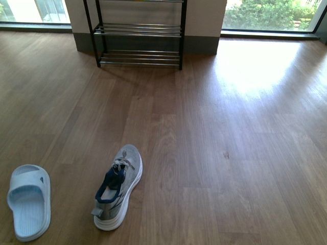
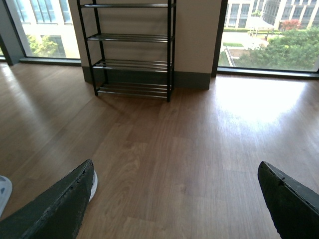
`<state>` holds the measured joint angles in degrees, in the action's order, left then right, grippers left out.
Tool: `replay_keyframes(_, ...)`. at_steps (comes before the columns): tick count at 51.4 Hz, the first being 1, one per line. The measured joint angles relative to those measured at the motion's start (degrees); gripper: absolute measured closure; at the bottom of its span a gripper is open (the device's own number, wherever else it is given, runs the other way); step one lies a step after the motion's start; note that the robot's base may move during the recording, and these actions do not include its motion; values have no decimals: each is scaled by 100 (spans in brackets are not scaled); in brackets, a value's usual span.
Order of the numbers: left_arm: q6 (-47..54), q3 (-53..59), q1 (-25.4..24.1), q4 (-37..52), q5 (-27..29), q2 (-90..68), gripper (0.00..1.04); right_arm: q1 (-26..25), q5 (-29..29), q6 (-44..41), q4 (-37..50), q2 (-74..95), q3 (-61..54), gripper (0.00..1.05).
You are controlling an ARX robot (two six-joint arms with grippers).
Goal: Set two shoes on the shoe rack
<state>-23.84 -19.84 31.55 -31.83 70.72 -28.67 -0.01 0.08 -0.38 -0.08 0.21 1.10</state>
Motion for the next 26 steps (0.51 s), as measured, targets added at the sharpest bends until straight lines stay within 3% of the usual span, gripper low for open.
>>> replay_keyframes(26,4,2,7,2,-2,-17,103,0,13,0,0,-7,0,9)
